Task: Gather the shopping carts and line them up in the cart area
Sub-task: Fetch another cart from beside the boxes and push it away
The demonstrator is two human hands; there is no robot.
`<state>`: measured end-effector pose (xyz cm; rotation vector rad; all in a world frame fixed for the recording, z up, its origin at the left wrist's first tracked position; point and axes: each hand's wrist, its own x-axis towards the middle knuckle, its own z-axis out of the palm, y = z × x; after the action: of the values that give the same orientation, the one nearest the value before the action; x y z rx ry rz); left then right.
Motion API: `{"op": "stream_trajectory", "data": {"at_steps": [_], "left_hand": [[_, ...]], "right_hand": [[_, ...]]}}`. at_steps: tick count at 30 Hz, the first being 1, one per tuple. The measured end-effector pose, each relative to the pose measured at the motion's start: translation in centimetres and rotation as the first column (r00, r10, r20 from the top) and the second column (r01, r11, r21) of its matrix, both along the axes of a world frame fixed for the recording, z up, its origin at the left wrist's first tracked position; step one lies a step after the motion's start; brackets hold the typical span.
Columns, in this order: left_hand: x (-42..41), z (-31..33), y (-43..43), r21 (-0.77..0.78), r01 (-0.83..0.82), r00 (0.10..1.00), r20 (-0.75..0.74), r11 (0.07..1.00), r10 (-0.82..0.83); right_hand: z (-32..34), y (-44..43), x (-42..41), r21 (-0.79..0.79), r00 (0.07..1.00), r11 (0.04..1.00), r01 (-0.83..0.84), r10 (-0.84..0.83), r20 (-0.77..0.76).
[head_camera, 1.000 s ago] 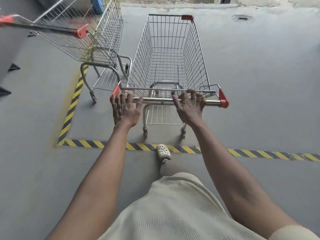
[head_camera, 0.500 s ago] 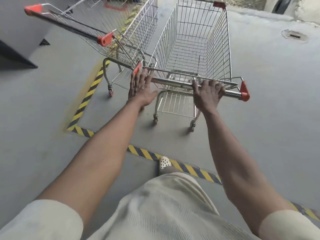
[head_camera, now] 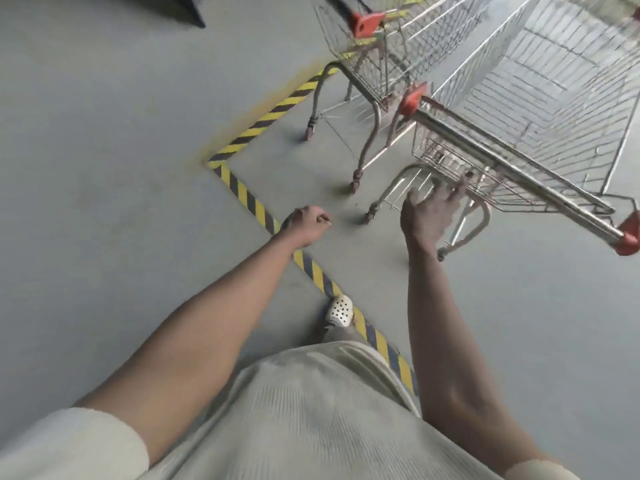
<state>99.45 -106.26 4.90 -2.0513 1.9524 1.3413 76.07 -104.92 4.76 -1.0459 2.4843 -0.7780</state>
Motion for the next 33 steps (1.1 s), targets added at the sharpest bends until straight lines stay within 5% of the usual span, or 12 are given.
{"op": "stream_trajectory", "data": {"at_steps": [4, 8, 11, 15, 20, 24, 28, 33], "left_hand": [[8.5, -1.5, 7.8, 0.179, -0.267, 0.963, 0.017, 0.947, 0.268], [16.1, -2.7, 17.3, 0.219, -0.614, 0.779, 0.015, 0.758, 0.627], [20.8, -3.7, 25.8, 0.249, -0.781, 0.601, 0.054, 0.572, 0.797], [25.0, -5.0, 36.2, 0.28, -0.905, 0.336, 0.008, 0.321, 0.942], [31.7, -4.3, 44.4, 0.429, -0.895, 0.058, -0.162, 0.123, 0.985], [41.5, -1.3, 49.3, 0.241, -0.97, -0.105, -0.274, -0.037, 0.956], [48.0, 1.5, 55.3, 0.147, -0.969, -0.236, -0.34, -0.196, 0.91], [52.7, 1.4, 61.9, 0.303, -0.888, -0.447, -0.401, -0.344, 0.799]], "right_hand": [[-3.4, 3.5, 11.4, 0.149, 0.804, 0.835, -0.53, 0.439, 0.402], [-4.7, 9.4, 23.0, 0.184, 0.324, 0.267, -0.946, 0.746, 0.582], [-4.9, 13.8, 30.1, 0.249, 0.029, -0.176, -0.952, 0.76, 0.65], [-5.6, 18.5, 37.5, 0.36, -0.172, -0.444, -0.82, 0.792, 0.586], [-3.8, 24.1, 47.7, 0.309, -0.207, -0.524, -0.794, 0.711, 0.672], [-1.2, 29.4, 56.6, 0.256, -0.146, -0.438, -0.862, 0.698, 0.701], [1.5, 34.5, 65.1, 0.253, -0.169, -0.511, -0.822, 0.642, 0.748], [3.0, 39.5, 75.5, 0.213, -0.228, -0.572, -0.792, 0.601, 0.766]]}}
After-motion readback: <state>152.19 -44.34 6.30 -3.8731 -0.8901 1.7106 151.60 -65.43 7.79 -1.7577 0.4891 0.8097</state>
